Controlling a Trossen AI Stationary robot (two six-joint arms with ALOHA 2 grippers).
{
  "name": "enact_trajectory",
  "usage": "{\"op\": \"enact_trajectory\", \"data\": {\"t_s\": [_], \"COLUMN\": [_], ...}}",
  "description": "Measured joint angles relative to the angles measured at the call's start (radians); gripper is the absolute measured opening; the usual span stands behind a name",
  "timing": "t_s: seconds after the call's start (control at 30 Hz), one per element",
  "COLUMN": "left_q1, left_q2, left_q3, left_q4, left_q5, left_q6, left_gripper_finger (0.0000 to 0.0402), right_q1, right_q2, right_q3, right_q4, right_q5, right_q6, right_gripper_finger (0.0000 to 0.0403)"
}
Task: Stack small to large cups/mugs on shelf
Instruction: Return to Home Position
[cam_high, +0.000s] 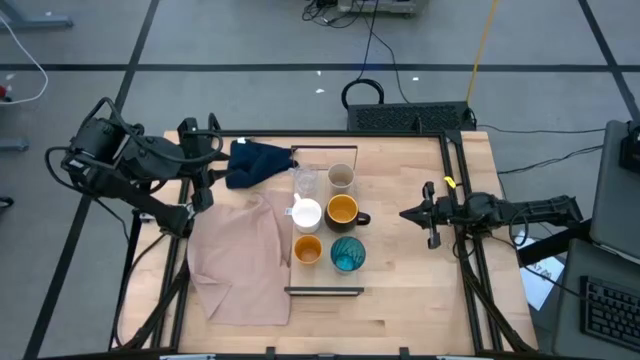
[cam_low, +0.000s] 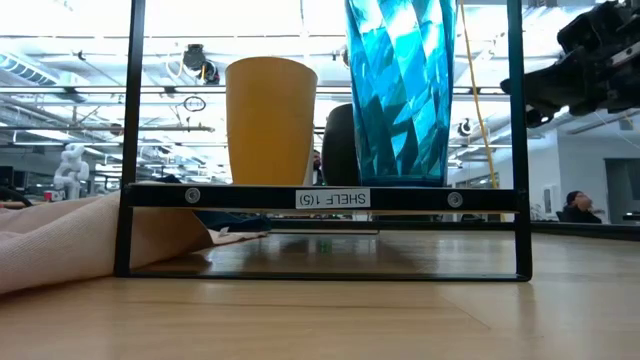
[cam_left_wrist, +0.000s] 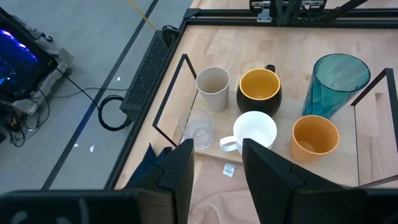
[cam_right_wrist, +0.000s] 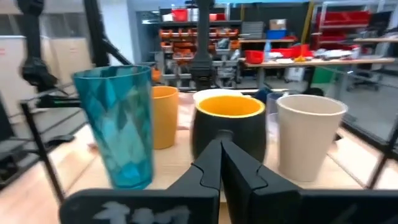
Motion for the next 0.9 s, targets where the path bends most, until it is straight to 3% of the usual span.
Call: {"op": "enact_trajectory", "data": {"t_s": [0.63,0.77,0.9], "left_q1": [0.0,-0.014,-0.102], "left_q2": [-0.006,-0.059,-0.191], "left_q3": [0.0,-0.01,-0.145], "left_q4": [0.033,-0.03,0.039], "left_q5": [0.0,0.0,-0.017], "left_q6": [0.065,-0.039,-0.065], "left_gripper_finger": [0.0138,0.0138,0.0138], "right_q1": [0.0,0.0,0.0], "right_q2": [0.001,0.001,0.001], "right_q3": [-0.002,-0.002,-0.002], "right_q4": [-0.002,0.002,0.007], "right_q5": [0.013,0.012,0.011], "right_q6": [-0.048,-0.048,-0.048], "right_gripper_finger": [0.0,0.0,0.0]}}
